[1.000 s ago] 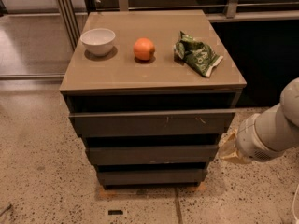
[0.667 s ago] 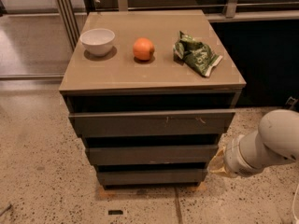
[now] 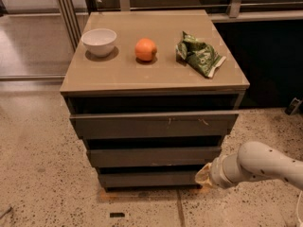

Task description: Open bottom drawer

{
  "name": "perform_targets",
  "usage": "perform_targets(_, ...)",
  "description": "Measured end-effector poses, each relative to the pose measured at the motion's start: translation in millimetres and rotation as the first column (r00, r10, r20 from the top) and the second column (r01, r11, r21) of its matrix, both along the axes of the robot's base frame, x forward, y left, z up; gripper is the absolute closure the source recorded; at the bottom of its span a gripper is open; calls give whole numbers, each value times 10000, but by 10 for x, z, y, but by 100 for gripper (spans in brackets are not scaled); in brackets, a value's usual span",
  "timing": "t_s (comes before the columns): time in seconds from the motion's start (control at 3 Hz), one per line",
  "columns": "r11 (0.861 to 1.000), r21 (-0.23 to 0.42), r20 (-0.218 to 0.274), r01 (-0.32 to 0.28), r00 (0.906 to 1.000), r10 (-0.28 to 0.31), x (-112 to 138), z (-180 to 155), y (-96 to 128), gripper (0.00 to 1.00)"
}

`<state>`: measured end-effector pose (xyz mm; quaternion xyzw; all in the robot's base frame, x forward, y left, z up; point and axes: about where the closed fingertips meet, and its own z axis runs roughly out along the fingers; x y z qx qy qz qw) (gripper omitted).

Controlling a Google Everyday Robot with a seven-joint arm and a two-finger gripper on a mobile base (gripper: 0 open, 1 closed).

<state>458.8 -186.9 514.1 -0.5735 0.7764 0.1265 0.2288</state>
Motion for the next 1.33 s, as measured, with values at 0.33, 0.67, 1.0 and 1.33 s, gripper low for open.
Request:
perform_targets(0.33, 9992, 391, -639, -10, 9979, 35, -137, -373, 94, 100)
perform_targets(0.67, 9992, 390, -639, -10, 9979, 35, -137, -373, 94, 100)
perform_targets(1.0, 9994, -291, -458, -185, 9988, 172, -117, -719, -60, 100)
perform_targets(1.33, 9921, -1131, -149, -550, 9984, 537, 46, -1383, -347, 100)
